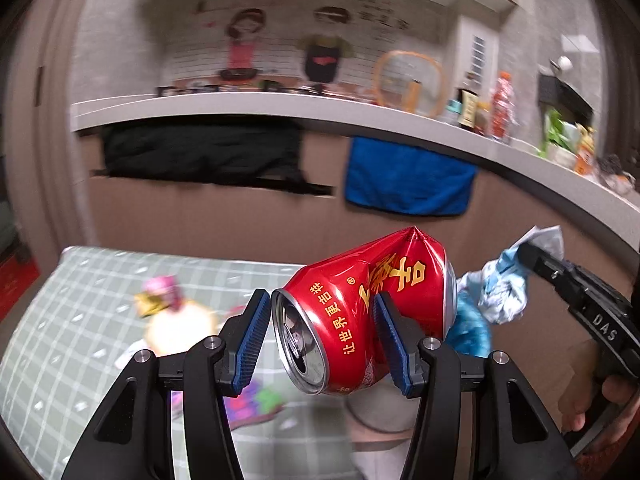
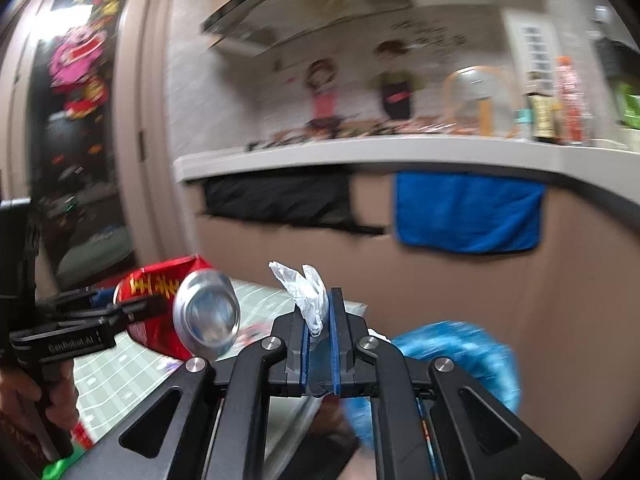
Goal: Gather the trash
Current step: 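Carry the red can with the left gripper while the right gripper carries the clear wrapper to the bin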
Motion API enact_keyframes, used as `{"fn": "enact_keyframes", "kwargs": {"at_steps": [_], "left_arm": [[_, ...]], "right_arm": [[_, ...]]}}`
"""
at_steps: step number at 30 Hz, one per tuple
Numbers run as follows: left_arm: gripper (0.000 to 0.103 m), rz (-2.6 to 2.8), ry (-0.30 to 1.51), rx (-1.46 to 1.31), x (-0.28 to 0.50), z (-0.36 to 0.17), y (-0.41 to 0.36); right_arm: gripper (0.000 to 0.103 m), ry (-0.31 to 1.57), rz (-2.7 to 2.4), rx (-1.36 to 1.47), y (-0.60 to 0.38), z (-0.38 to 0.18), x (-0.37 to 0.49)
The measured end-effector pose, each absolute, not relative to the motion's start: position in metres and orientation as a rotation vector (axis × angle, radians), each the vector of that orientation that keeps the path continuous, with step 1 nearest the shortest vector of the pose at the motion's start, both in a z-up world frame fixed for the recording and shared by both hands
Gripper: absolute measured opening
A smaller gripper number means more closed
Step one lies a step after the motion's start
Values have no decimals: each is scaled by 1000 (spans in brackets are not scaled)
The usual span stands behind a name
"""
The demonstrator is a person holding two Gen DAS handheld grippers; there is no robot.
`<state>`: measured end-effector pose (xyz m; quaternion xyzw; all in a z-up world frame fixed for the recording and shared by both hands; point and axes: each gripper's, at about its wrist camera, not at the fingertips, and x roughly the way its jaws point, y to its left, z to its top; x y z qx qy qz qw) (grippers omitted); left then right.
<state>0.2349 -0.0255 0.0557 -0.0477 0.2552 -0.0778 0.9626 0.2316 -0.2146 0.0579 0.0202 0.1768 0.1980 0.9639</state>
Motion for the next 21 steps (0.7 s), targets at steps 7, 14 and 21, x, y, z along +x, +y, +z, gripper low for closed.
{"fn": "enact_keyframes", "kwargs": {"at_steps": [7, 14, 21], "left_arm": [[54, -283, 578, 4, 300, 42, -109], [54, -335, 678, 24, 353, 13, -142], [54, -357, 757, 20, 388, -14, -153]], "right_arm": [[8, 339, 199, 116, -289, 48, 253], [8, 429, 130, 118, -321, 26, 301], [8, 490, 123, 146, -333, 2, 334]]}}
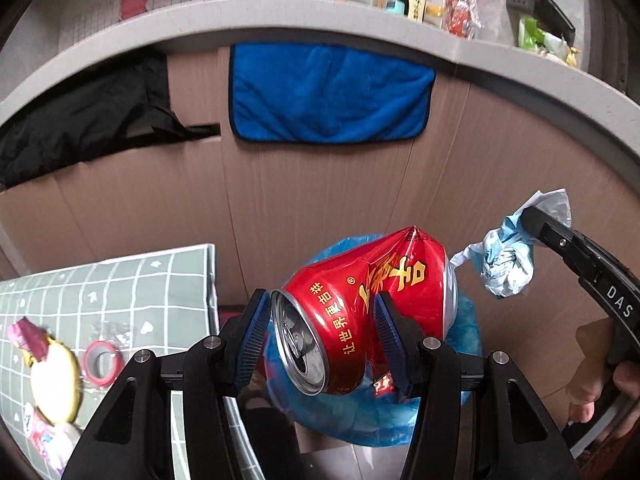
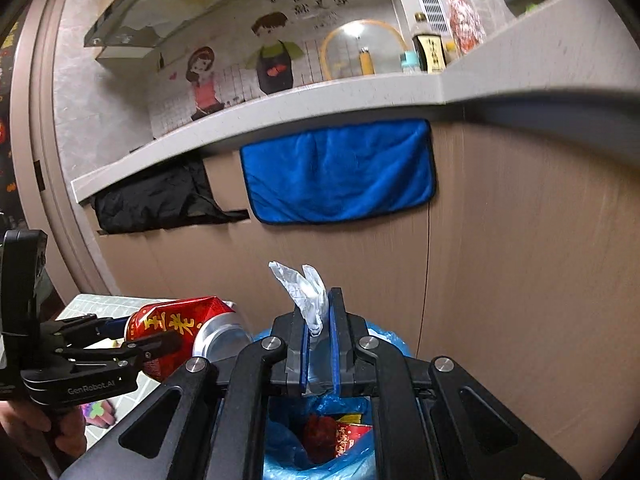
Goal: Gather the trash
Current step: 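Carry the red can with the left gripper while the right gripper carries the clear wrapper to the bin, then open both grippers over the blue-lined bin, dropping the can and wrapper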
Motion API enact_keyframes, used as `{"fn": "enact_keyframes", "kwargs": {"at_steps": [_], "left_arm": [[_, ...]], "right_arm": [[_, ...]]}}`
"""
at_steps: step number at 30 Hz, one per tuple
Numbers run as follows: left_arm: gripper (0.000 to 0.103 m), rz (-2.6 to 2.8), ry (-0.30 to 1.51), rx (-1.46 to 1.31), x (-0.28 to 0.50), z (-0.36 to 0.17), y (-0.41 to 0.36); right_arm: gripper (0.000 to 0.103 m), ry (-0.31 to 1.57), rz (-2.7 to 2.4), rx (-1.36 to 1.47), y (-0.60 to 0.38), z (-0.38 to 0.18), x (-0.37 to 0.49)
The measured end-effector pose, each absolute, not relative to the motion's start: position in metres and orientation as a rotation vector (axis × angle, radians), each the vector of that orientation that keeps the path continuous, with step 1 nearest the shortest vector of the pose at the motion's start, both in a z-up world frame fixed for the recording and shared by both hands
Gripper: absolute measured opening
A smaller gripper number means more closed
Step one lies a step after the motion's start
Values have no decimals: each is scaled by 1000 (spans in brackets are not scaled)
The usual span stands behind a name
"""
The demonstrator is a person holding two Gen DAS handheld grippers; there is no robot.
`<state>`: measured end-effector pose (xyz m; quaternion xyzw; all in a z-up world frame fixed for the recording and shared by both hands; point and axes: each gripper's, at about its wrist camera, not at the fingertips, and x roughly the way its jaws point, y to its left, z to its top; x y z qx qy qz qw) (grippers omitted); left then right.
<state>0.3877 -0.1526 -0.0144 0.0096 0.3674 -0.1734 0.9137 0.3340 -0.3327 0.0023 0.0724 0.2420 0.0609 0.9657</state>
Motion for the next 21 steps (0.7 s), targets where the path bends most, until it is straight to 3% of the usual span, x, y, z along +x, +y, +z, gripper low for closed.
{"fn": "enact_keyframes", "kwargs": {"at_steps": [21], "left_arm": [[54, -438, 937, -35, 427, -69, -168]], "right_arm": [[8, 651, 117, 198, -336, -53, 364]]}}
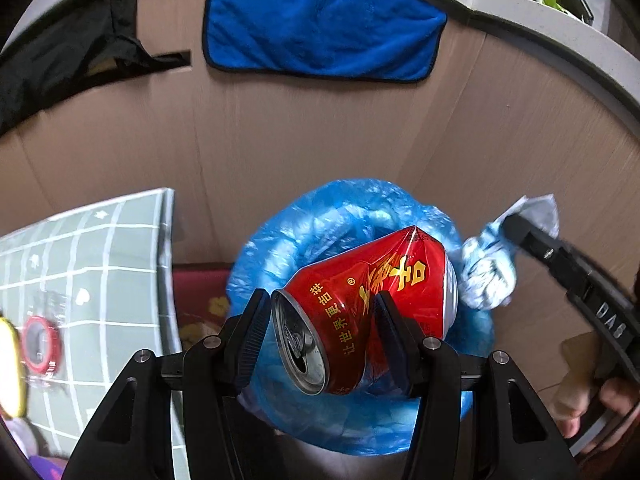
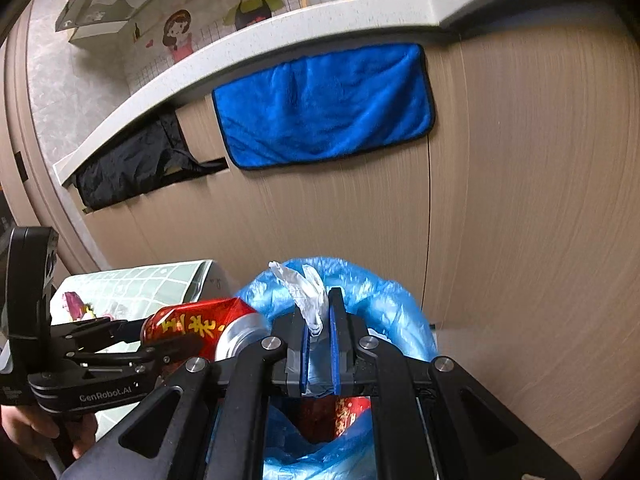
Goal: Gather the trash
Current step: 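Open both grippers over the blue-lined bin, dropping the can and wrapper, then move both grippers back over the table toward the remaining trash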
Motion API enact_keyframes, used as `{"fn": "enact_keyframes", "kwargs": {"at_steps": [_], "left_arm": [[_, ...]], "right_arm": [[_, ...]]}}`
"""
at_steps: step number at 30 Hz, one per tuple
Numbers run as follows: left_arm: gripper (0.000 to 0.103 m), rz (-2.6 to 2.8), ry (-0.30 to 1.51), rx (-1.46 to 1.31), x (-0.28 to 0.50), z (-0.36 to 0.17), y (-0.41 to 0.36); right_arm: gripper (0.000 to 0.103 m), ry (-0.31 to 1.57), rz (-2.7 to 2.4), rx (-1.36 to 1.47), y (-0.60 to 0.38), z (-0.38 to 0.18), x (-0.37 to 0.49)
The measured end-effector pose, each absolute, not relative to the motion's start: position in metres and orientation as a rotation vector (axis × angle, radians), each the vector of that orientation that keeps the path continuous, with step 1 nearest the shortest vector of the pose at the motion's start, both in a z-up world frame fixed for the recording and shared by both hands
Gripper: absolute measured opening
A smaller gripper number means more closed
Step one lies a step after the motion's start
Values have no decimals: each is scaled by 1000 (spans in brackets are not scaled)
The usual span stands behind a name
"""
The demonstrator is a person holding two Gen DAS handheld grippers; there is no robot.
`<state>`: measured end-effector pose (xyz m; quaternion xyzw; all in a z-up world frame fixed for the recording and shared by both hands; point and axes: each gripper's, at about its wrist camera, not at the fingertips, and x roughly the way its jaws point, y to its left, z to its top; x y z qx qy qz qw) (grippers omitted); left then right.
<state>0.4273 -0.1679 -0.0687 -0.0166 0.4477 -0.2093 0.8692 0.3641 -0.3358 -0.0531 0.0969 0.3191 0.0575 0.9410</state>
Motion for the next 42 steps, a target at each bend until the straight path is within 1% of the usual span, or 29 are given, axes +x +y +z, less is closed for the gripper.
{"fn": "enact_keyframes", "kwargs": {"at_steps": [4, 8, 10, 17, 23, 25, 30, 36, 39, 42], "left_arm": [[54, -471, 968, -102, 433, -71, -163], [54, -470, 957, -107, 431, -66, -158], [54, -478, 943, -118, 427, -62, -156], [55, -459, 903, -108, 420, -48, -150], [55, -422, 873, -107, 402, -39, -122], [55, -405, 860, -119, 396, -36, -106], [55, -321, 833, -124, 382, -28, -53], [55, -170, 790, -120, 373, -27, 39], [55, -84, 749, -96, 371, -29, 87], [55, -32, 762, -123, 371, -32, 134]], "right_arm": [[13, 686, 76, 219, -341, -62, 363], [22, 702, 62, 219, -341, -64, 360], [25, 697, 65, 226, -340, -62, 356], [25, 681, 49, 218, -336, -52, 346], [26, 661, 45, 216, -332, -43, 334], [28, 659, 41, 219, -329, -40, 332], [28, 626, 107, 200, -301, -28, 326], [28, 626, 255, 152, -235, -22, 326], [28, 652, 344, 113, -190, -27, 328], [28, 705, 431, 113, -150, -37, 336]]}}
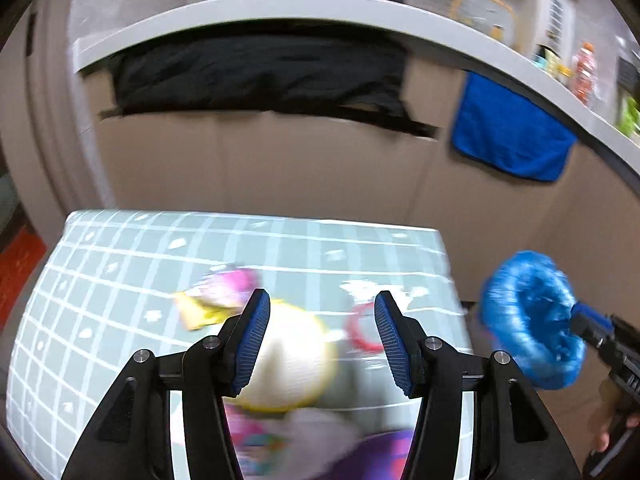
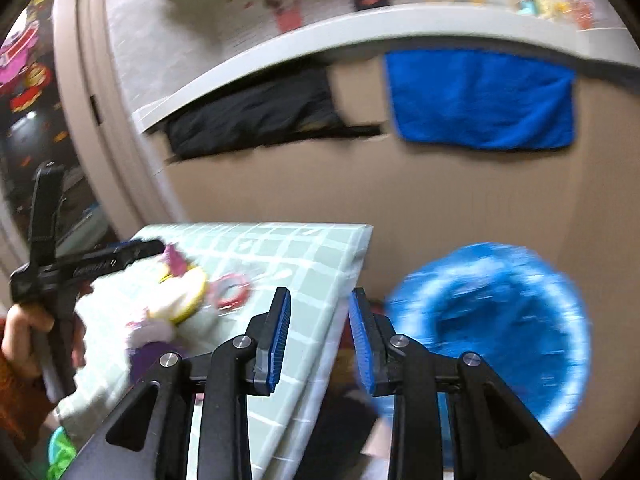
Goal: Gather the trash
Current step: 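Move both grippers back over the table toward the remaining trash, then grasp the foil and pink wrapper with the left gripper while the right gripper grasps the bagged red tape roll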
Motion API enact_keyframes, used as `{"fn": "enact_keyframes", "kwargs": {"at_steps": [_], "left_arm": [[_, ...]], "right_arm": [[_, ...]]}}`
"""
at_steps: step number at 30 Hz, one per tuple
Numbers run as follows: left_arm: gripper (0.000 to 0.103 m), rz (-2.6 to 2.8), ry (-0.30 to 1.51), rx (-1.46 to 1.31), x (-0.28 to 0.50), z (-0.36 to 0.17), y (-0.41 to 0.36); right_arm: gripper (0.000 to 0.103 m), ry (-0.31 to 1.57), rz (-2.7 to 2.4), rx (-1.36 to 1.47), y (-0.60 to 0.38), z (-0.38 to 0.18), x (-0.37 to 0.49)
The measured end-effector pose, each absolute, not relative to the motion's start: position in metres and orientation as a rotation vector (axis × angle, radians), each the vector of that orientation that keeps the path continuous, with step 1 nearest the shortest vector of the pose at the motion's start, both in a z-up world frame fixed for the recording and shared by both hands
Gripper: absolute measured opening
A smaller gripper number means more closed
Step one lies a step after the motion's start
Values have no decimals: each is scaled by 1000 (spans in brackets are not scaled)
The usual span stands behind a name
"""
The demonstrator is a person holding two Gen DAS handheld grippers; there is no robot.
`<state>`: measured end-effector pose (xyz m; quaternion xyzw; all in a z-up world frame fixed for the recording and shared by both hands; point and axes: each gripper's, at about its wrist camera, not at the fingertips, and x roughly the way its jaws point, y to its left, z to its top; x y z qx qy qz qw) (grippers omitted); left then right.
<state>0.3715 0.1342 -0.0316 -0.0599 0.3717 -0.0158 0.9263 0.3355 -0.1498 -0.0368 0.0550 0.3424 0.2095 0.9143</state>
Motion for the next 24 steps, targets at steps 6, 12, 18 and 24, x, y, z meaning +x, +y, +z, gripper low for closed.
{"fn": "enact_keyframes", "kwargs": {"at_steps": [6, 12, 18, 24], "left_arm": [[55, 108, 695, -135, 351, -32, 194], [55, 103, 696, -192, 344, -46, 228], [55, 9, 735, -246, 362, -61, 235], [55, -105, 737, -181, 391, -63, 208]], "right_arm": [[28, 795, 578, -4, -67, -58, 359], [31, 817, 742, -122, 0, -74, 392], [34, 881, 666, -256, 31, -114, 429], [47, 835, 725, -167, 16, -122, 431]]}}
